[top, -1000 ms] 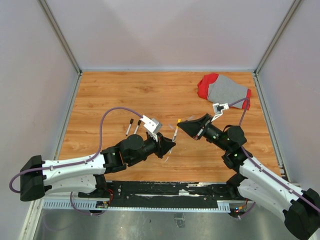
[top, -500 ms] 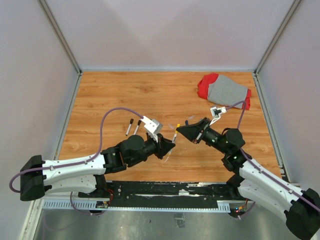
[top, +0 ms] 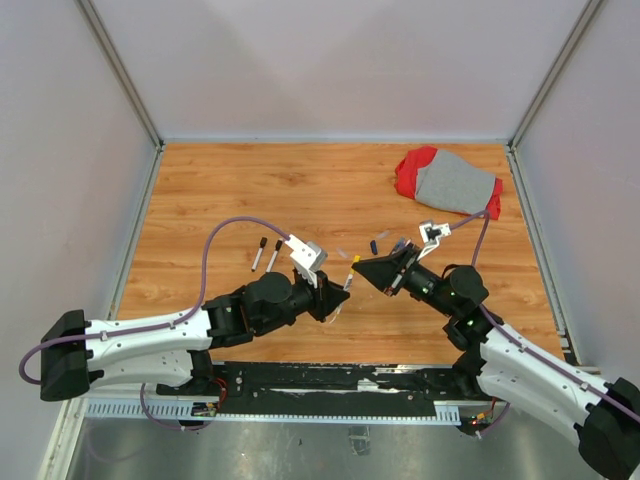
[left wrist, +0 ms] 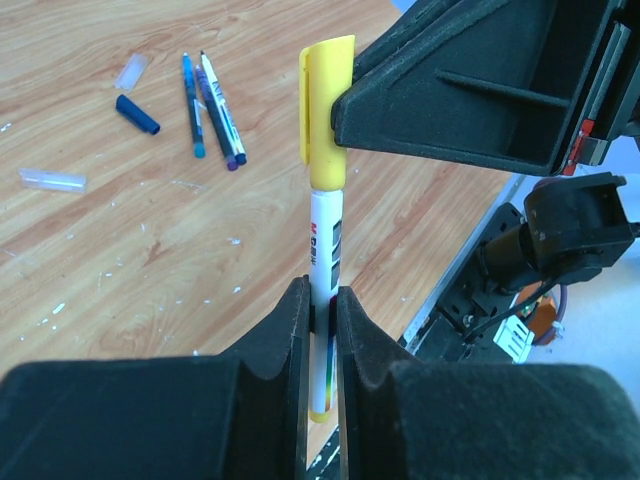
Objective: Insert the pens into the pen caps
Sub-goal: Insert the pen cap onto the pen, then press the pen cap onto the pen.
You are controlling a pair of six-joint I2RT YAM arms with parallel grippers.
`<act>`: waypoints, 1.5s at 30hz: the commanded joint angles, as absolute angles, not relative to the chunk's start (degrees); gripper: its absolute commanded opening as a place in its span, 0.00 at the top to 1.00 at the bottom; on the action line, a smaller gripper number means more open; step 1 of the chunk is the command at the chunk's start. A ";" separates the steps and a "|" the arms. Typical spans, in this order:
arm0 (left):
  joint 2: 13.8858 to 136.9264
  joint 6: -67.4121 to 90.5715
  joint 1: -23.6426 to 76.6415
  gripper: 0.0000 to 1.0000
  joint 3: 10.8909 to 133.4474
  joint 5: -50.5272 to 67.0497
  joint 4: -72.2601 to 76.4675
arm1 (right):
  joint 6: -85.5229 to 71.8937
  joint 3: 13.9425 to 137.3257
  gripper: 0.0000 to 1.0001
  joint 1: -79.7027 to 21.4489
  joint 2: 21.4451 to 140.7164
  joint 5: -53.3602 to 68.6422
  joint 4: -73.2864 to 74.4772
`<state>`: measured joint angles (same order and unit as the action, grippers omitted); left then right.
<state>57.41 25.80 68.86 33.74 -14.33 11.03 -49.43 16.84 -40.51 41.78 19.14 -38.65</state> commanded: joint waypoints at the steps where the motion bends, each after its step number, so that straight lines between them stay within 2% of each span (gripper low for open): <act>1: 55.81 25.67 68.58 1.00 36.52 -18.36 16.59 | -47.26 15.36 1.00 -43.44 41.31 20.43 -35.24; 12: 54.44 25.49 68.65 1.00 36.97 -17.87 18.01 | -40.32 14.56 1.00 -52.63 40.89 10.73 -28.14; 33: 53.26 25.33 68.60 0.99 36.95 -17.71 19.21 | -40.98 9.00 1.00 -63.02 40.93 2.61 -26.78; 37: 53.35 25.31 68.62 0.99 36.57 -17.66 18.92 | -40.72 9.68 1.00 -63.19 38.61 1.38 -25.82; 42: 52.47 26.16 68.59 1.00 34.45 -17.93 18.28 | -38.03 13.59 0.99 -63.16 32.64 -3.97 -17.80; 43: 52.16 26.25 68.62 1.00 34.07 -18.12 18.09 | -37.14 14.88 0.96 -63.13 31.16 -5.92 -15.79; 45: 51.59 26.28 68.56 1.00 33.39 -18.48 17.22 | -34.94 17.13 0.81 -63.13 28.52 -9.90 -10.39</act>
